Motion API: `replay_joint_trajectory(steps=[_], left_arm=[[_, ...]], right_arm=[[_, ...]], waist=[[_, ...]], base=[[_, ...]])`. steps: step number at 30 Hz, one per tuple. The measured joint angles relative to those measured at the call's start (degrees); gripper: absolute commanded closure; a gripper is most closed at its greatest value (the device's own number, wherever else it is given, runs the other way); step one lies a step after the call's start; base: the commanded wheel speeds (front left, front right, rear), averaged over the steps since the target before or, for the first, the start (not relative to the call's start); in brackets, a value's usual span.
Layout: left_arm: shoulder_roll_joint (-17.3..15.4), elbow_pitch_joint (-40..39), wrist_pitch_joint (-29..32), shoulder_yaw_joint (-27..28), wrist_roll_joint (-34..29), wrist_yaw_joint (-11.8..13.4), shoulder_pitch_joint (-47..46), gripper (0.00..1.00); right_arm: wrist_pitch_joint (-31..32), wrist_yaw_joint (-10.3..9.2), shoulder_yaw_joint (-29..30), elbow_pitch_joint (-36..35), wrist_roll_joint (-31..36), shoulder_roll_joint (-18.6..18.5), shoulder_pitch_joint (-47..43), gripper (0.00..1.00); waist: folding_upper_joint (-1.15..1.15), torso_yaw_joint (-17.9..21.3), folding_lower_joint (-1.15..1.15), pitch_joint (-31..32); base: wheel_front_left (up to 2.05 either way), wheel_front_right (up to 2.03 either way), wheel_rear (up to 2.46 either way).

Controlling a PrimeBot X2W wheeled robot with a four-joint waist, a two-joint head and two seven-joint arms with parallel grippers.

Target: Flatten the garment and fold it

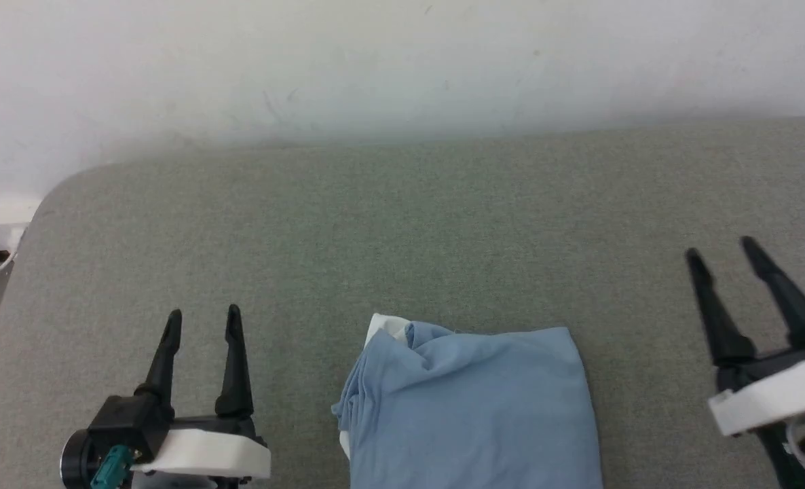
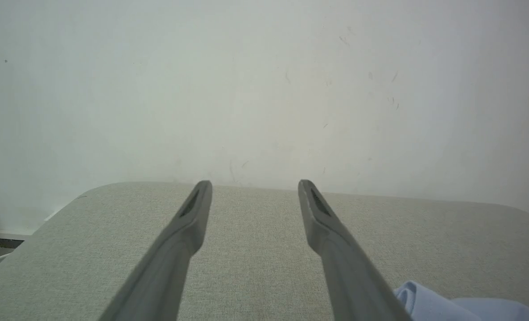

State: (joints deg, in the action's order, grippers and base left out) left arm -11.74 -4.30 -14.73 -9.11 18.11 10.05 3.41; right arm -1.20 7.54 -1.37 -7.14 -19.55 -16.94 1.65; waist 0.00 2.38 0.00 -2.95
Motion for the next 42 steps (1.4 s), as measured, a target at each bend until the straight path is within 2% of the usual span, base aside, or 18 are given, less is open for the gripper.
replay_joint_trajectory(steps=[4, 7, 10, 14, 19, 22, 25, 31, 36, 37, 38, 42], left_arm=[[0.38, 0.73, 0.0, 1.09, 0.04, -0.43, 0.13, 0.0], [0.57, 1.37, 0.0, 1.75, 0.14, -0.94, 0.15, 0.0], [0.85, 1.87, 0.0, 2.34, 0.29, -1.46, 0.15, 0.0], [1.64, 2.58, 0.0, 2.72, 0.46, -1.96, 0.14, 0.0], [2.93, 3.27, 0.0, 2.78, 0.37, -2.54, 0.09, 0.0], [3.61, 3.74, 0.0, 2.82, 0.07, -2.97, -0.05, 0.0], [4.14, 4.11, 0.0, 3.05, -0.09, -3.47, -0.34, 0.0], [4.9, 4.97, 0.0, 3.27, -0.67, -4.35, -1.21, 0.0], [5.06, 5.39, 0.0, 3.83, -1.36, -4.64, -1.53, 0.0], [5.06, 5.55, 0.0, 3.88, -1.57, -4.92, -1.54, 0.0], [5.06, 5.68, 0.0, 3.89, -1.71, -4.94, -1.56, 0.0], [5.11, 5.92, 0.0, 4.32, -2.09, -5.01, -1.56, 0.0]], right_arm=[[-3.64, 0.0, 6.42, -2.75, -0.64, 2.02, -3.63, 0.0], [-2.94, 0.0, 11.32, -2.66, -3.05, 2.69, -5.94, 0.0], [1.32, 0.0, 16.27, 0.02, -8.99, 3.32, -7.33, 0.0], [12.77, 0.0, 19.39, 7.8, -17.35, 1.94, -8.45, 0.0], [26.31, -0.01, 19.62, 16.85, -27.19, 1.52, -8.15, 0.0], [33.48, -0.01, 17.22, 19.17, -32.25, 3.24, -6.51, 0.0], [40.55, -0.01, 14.17, 21.4, -36.89, 6.51, -4.97, 0.0], [46.54, 0.0, 12.03, 26.26, -44.25, 10.78, -0.51, 0.0], [48.07, 0.0, 8.81, 28.78, -47.79, 12.05, 1.81, 0.0], [48.07, 0.0, 8.13, 29.09, -48.0, 12.1, 2.09, 0.68], [48.05, 0.0, 7.39, 29.24, -48.04, 12.07, 2.34, 0.98], [46.57, -0.01, 3.79, 28.04, -46.78, 10.84, 3.18, 1.0]], waist=[[0.0, 0.59, 0.0, 0.35], [0.0, 0.6, 0.0, 0.48], [0.0, 0.19, 0.0, 0.43], [0.0, -0.83, 0.0, 0.17], [0.0, -2.44, 0.0, -0.48], [0.0, -3.45, 0.0, -0.99], [0.0, -4.35, 0.01, -1.49], [0.0, -5.81, 0.0, -2.18], [0.0, -6.43, 0.0, -2.4], [0.0, -6.42, 0.01, -2.41], [0.0, -6.41, 0.0, -2.41], [0.0, -6.11, 0.01, -2.16]], base=[[0.0, 0.0, 0.0], [0.0, 0.0, 0.0], [0.0, 0.0, 0.0], [0.0, 0.0, 0.0], [0.0, 0.0, 0.0], [0.0, 0.0, 0.0], [0.0, 0.0, 0.0], [0.0, 0.0, 0.0], [0.0, 0.0, 0.0], [0.0, 0.0, 0.0], [0.0, 0.0, 0.0], [0.0, 0.0, 0.0]])
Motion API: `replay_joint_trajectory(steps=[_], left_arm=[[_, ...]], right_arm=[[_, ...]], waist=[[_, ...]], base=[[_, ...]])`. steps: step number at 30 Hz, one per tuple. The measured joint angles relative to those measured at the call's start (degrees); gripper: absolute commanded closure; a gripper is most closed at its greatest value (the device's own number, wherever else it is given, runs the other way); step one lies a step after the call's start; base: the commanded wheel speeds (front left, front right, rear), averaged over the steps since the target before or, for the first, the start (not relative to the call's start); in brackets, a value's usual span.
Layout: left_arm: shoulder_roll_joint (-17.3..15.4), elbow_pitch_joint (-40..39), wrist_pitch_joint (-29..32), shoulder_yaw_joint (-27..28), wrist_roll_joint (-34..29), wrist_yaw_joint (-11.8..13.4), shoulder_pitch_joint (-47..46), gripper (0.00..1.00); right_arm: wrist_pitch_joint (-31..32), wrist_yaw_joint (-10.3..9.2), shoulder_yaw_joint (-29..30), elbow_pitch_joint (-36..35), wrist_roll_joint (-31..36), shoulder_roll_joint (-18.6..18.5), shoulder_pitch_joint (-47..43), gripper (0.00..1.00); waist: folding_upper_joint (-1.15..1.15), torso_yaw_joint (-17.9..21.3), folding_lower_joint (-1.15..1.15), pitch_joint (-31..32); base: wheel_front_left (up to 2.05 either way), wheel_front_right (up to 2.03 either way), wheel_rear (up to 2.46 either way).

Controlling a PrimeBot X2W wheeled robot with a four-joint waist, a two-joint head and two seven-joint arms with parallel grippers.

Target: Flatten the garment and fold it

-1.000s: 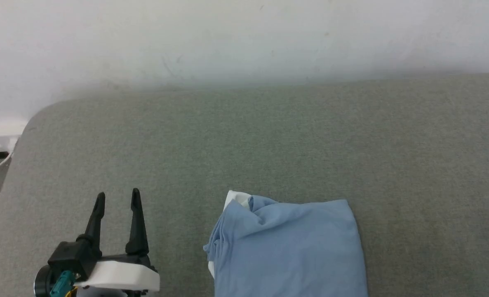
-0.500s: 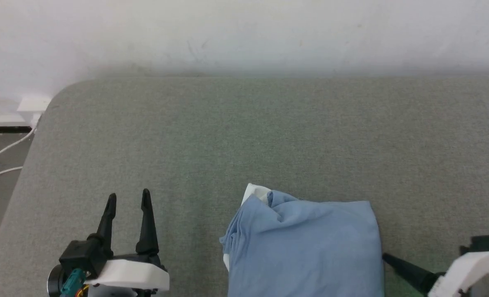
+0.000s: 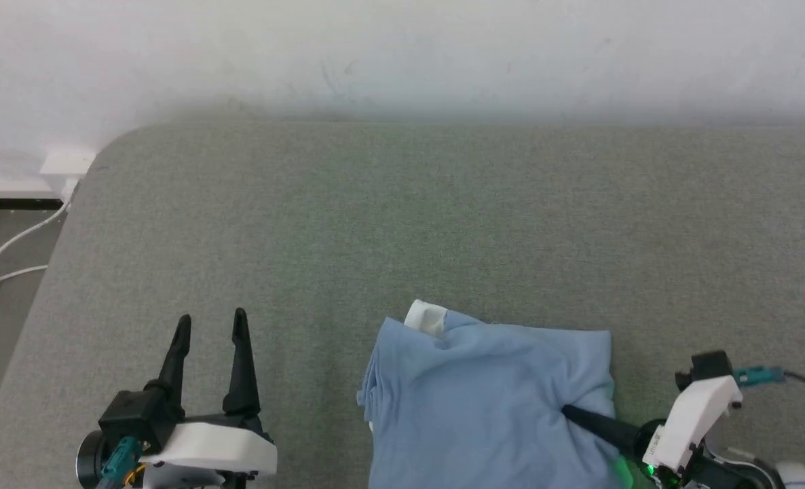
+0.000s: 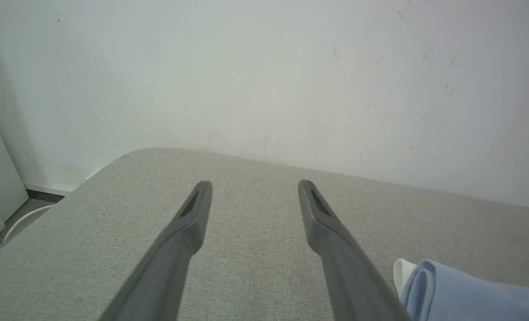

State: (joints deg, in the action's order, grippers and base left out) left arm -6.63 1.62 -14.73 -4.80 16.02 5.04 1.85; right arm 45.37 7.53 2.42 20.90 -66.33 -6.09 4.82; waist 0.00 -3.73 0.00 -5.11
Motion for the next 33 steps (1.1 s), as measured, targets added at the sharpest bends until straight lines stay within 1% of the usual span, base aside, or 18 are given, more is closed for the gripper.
replay_joint_trajectory(steps=[2, 4, 8, 10, 13, 16, 18, 21, 25, 27, 33], left_arm=[[0.03, 0.05, 0.0, 0.19, -0.1, -0.04, 0.02, 0.0], [0.11, 0.05, 0.0, 0.29, -0.51, -0.36, 0.04, 0.0], [0.27, 0.01, -0.01, 0.63, -0.91, -0.43, 0.35, 0.0], [0.43, -0.1, 0.0, 0.75, -1.01, -0.45, 0.69, 0.0], [0.76, -0.44, 0.0, 0.75, -1.03, -0.58, 0.69, 0.0], [1.08, -1.1, 0.0, 0.63, -1.37, -0.93, 0.4, 0.0], [1.31, -1.53, 0.0, 0.45, -1.64, -0.94, -0.3, 0.0], [1.51, -1.99, -0.01, -0.32, -2.42, -1.07, -2.27, 0.0], [1.23, -1.91, 0.0, -1.51, -3.79, -2.05, -5.93, 0.0], [0.79, -1.82, 0.01, -2.09, -4.41, -2.47, -7.83, 0.0], [-0.57, -2.47, 0.69, -3.44, -6.45, -3.03, -13.19, 0.0]], right_arm=[[-2.11, 0.0, -2.76, -1.92, 3.12, -2.25, 0.4, 1.0], [-5.02, 0.0, -6.09, -4.45, 7.62, -5.27, 0.9, 1.0], [-10.32, 0.01, -13.36, -7.16, 21.59, -13.18, 2.65, 1.0], [-11.47, 0.01, -14.9, -7.47, 26.96, -16.07, 3.63, 1.0], [-11.5, 0.03, -15.88, -7.57, 33.3, -19.06, 5.24, 1.0], [-10.99, 0.07, -15.47, -6.9, 36.64, -20.63, 7.42, 1.0], [-10.77, 0.08, -14.46, -5.06, 37.37, -20.96, 9.32, 1.0], [-12.46, 0.08, -13.03, -1.76, 38.75, -21.99, 12.18, 1.0], [-16.93, 0.08, -10.94, 4.68, 40.6, -23.54, 16.62, 1.0], [-20.12, 0.08, -9.8, 8.05, 41.21, -23.79, 19.03, 1.0], [-30.98, 0.08, -6.77, 16.91, 43.76, -23.94, 26.27, 1.0]], waist=[[0.0, 0.36, 0.0, 0.26], [0.0, 0.9, 0.0, 0.49], [0.0, 2.72, 0.0, 1.03], [0.0, 4.04, 0.0, 1.21], [0.0, 6.39, 0.0, 1.25], [0.0, 9.17, -0.01, 0.9], [0.0, 11.22, 0.0, 0.39], [0.0, 14.34, 0.0, -0.82], [0.0, 17.72, 0.0, -3.71], [0.0, 19.03, 0.0, -5.61], [0.0, 21.59, 0.01, -12.13]], base=[[0.0, 0.0, 0.0], [0.0, 0.0, 0.0], [0.0, 0.0, 0.0], [0.0, 0.0, 0.0], [0.0, 0.0, 0.0], [0.0, 0.0, 0.0], [0.0, 0.0, 0.0], [0.0, 0.0, 0.0], [0.0, 0.0, 0.0], [0.0, 0.0, 0.0], [0.0, 0.0, 0.0]])
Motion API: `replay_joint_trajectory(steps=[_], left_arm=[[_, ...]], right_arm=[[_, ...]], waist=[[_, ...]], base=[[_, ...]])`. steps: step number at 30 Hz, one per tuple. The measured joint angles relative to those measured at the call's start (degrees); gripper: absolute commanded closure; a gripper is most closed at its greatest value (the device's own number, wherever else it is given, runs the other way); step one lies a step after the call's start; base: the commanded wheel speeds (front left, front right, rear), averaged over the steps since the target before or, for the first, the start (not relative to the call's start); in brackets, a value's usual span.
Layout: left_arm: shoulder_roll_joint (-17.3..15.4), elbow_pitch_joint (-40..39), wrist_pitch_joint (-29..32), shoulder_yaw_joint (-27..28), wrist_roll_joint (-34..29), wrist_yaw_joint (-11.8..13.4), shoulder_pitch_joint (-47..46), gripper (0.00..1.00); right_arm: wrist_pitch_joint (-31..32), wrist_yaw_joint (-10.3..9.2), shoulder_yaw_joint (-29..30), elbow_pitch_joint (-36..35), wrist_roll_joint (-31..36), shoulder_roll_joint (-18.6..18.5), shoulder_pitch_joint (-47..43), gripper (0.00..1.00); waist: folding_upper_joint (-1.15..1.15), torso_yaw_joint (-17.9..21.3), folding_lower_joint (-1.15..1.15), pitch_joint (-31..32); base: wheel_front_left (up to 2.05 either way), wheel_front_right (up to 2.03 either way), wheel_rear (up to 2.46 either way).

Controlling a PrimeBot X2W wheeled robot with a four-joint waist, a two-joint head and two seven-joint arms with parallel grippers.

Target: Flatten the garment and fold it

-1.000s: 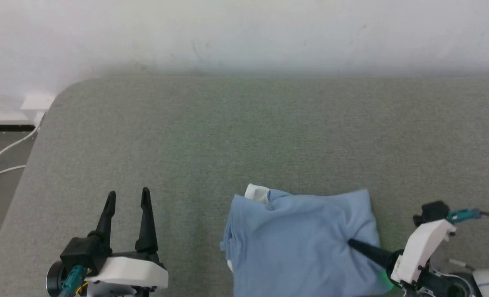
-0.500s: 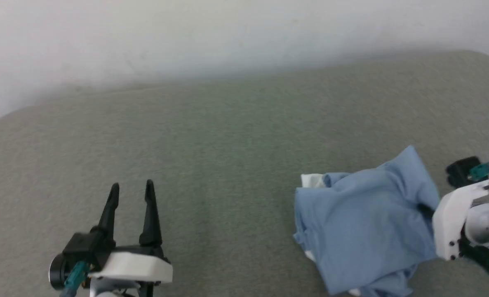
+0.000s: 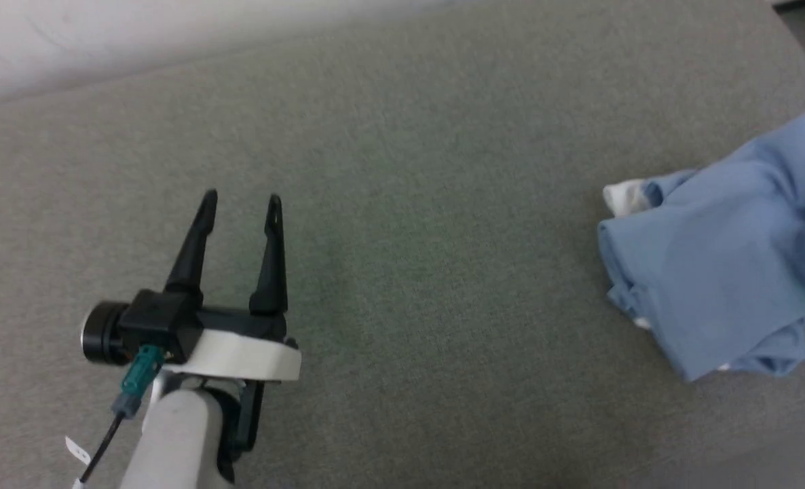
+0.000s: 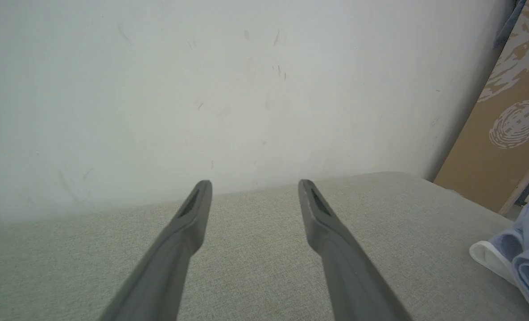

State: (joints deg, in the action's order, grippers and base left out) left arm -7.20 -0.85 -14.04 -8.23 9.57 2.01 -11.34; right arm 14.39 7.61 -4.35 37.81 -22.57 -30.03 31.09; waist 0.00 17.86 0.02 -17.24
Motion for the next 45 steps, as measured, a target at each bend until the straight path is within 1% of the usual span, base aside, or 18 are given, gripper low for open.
replay_joint_trajectory(steps=[6, 7, 8, 9, 12, 14, 17, 21, 24, 26, 28, 33, 35, 39, 45], left_arm=[[-0.47, -0.67, 0.47, -1.12, -0.66, -0.41, -3.32, 0.0], [-0.48, -0.65, 0.48, -1.37, -0.78, -0.45, -3.58, 0.0], [-0.44, -0.59, 0.47, -1.56, -0.8, -0.46, -3.8, 0.0], [-0.45, -0.51, 0.47, -1.6, -0.8, -0.46, -4.01, 0.0], [-0.44, 0.08, 0.4, -1.53, -0.77, -0.45, -4.1, 0.0], [-0.43, 0.62, 0.31, -1.47, -0.64, -0.45, -4.08, 0.0], [-0.21, 1.49, -0.13, -1.3, -0.24, -0.44, -3.83, 0.0], [0.63, 2.72, -0.41, -1.25, 1.02, -0.41, -1.93, 0.0], [1.53, 3.66, -0.64, -1.21, 1.79, -0.35, -0.03, 0.0], [1.94, 4.13, -0.67, -1.04, 2.18, -0.19, 1.42, 0.0], [2.27, 4.13, -0.68, -0.54, 2.71, 0.27, 3.04, 0.0], [2.77, 3.91, -0.69, 0.97, 3.42, 0.94, 6.23, 0.0], [2.86, 3.81, -0.68, 1.81, 3.49, 1.16, 7.29, 0.0], [3.01, 3.77, -0.69, 3.52, 3.6, 1.58, 8.73, 0.0], [2.83, 3.77, -0.69, 6.44, 3.54, 1.66, 10.53, 0.0]], right_arm=[[-9.46, 0.0, 4.17, 9.05, 2.45, 1.43, 6.6, 1.0], [-10.18, 0.0, 4.63, 10.88, 2.58, 1.86, 7.34, 0.8], [-10.58, 0.0, 4.77, 12.6, 2.97, 2.3, 7.84, 0.51], [-11.0, 0.0, 4.85, 14.23, 3.28, 2.8, 8.15, 0.0], [-12.23, 0.0, 5.55, 18.8, 3.85, 3.79, 8.54, 0.0], [-13.57, 0.01, 6.37, 21.21, 4.36, 3.67, 8.55, 0.0], [-17.6, 0.01, 7.68, 23.26, 5.91, 2.67, 8.16, 0.0], [-24.58, 0.0, 9.03, 23.39, 8.18, 1.46, 4.39, 0.0], [-27.58, 0.0, 10.25, 21.12, 8.99, 2.11, -0.49, 0.0], [-28.31, 0.0, 10.93, 17.9, 9.51, 3.52, -4.26, 0.0], [-28.64, 0.0, 11.17, 13.57, 9.99, 5.73, -7.91, 0.0], [-28.74, 0.0, 11.85, -0.15, 10.94, 12.37, -16.4, 0.0], [-27.91, 0.0, 11.72, -6.16, 11.84, 15.22, -19.06, 0.0], [-24.28, 0.0, 10.61, -17.93, 13.08, 19.82, -22.82, 0.0], [-21.45, 0.0, 7.93, -31.12, 13.36, 22.67, -26.36, 0.0]], waist=[[0.0, 1.29, 0.0, -6.12], [0.0, 1.4, 0.01, -6.97], [0.0, 1.48, 0.01, -7.74], [0.0, 1.54, 0.01, -8.42], [0.0, 1.48, 0.01, -9.72], [0.0, 1.28, 0.0, -9.7], [0.0, 1.09, -0.01, -8.78], [0.0, 0.63, -0.02, -6.36], [0.0, -0.21, -0.02, -4.0], [0.0, -1.06, -0.03, -2.2], [0.0, -2.09, -0.03, -0.32], [0.0, -5.52, -0.04, 3.65], [0.0, -7.16, -0.03, 4.92], [0.0, -10.46, -0.03, 7.18], [0.0, -14.76, -0.02, 10.32]], base=[[0.0, 0.0, 0.0], [0.0, 0.0, 0.0], [0.0, 0.0, 0.0], [0.0, 0.0, 0.0], [0.0, 0.0, 0.0], [0.0, 0.0, 0.0], [0.0, 0.0, 0.0], [0.0, 0.0, 0.0], [0.0, 0.0, 0.0], [0.0, 0.0, 0.0], [0.0, 0.0, 0.0], [0.0, 0.0, 0.0], [0.0, 0.0, 0.0], [0.0, 0.0, 0.0], [0.0, 0.0, 0.0]])
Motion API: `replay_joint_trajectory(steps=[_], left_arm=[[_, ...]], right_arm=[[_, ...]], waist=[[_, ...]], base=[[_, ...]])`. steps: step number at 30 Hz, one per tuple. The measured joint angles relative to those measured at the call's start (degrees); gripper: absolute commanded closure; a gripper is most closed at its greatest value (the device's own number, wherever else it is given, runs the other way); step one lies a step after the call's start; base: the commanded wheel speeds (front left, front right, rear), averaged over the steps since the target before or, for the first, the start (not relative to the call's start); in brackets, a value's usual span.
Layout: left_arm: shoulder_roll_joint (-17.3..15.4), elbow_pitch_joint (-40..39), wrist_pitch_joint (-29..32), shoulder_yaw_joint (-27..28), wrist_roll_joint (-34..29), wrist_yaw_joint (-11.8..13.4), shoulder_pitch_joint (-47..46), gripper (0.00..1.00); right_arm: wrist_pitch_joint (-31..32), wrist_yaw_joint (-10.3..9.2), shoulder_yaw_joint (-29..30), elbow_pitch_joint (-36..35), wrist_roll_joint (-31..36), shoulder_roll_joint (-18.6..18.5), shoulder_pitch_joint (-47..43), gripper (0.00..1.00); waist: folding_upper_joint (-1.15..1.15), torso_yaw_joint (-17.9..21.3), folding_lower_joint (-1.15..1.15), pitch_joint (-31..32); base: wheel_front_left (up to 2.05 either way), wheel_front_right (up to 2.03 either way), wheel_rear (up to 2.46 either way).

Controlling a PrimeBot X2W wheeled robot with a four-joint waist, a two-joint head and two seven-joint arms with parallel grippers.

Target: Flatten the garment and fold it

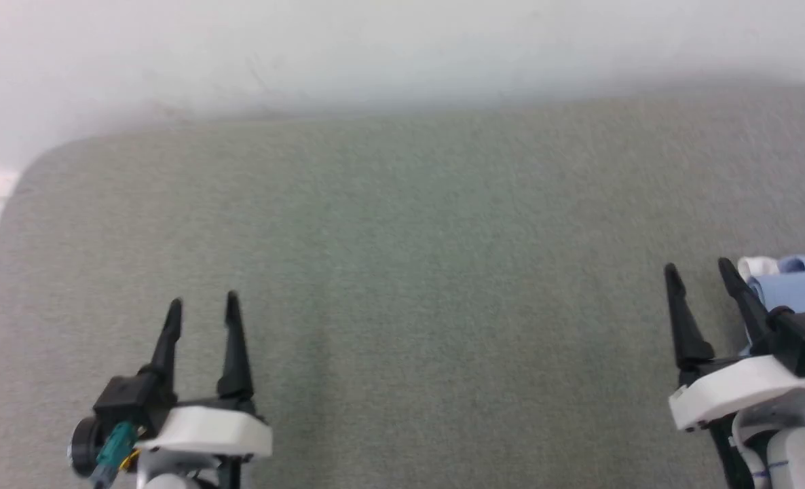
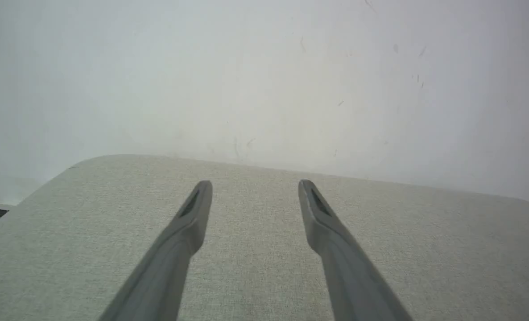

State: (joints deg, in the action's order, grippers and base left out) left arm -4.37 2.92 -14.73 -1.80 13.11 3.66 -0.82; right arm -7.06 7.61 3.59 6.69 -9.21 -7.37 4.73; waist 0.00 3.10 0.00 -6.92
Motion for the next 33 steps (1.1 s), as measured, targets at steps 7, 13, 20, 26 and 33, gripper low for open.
replay_joint_trajectory(steps=[7, 13, 20, 26, 33], left_arm=[[-1.11, 0.86, 0.0, 1.92, -0.21, -0.07, 3.77, 0.0], [-1.72, 1.96, 0.0, 1.82, -0.62, -0.43, 5.51, 0.0], [-1.85, 3.59, 0.0, 1.4, -0.75, -0.68, 6.61, 0.0], [-1.83, 4.22, 0.1, 1.26, -0.67, -0.87, 6.66, 1.0], [-1.7, 4.08, 0.83, 1.27, -0.79, -0.87, 6.63, 1.0]], right_arm=[[2.49, 0.0, -2.99, -9.34, 0.08, 2.38, -6.56, 0.0], [3.58, 0.0, -3.47, -11.32, 0.08, 3.13, -10.32, 0.0], [4.01, -0.01, -3.71, -11.55, 0.15, 3.77, -11.44, 0.0], [4.37, 0.0, -3.8, -11.45, 0.15, 3.8, -11.44, 1.0], [4.49, 0.0, -3.8, -11.33, 0.22, 3.8, -11.41, 1.0]], waist=[[0.0, -1.78, -0.01, 4.05], [0.0, -1.76, -0.01, 6.07], [0.0, -1.96, 0.0, 7.11], [0.0, -2.13, 0.0, 7.24], [0.0, -2.18, 0.0, 7.22]], base=[[0.0, 0.0, 0.0], [0.0, 0.0, 0.0], [0.0, 0.0, 0.0], [0.0, 0.0, 0.0], [0.0, 0.0, 0.0]])
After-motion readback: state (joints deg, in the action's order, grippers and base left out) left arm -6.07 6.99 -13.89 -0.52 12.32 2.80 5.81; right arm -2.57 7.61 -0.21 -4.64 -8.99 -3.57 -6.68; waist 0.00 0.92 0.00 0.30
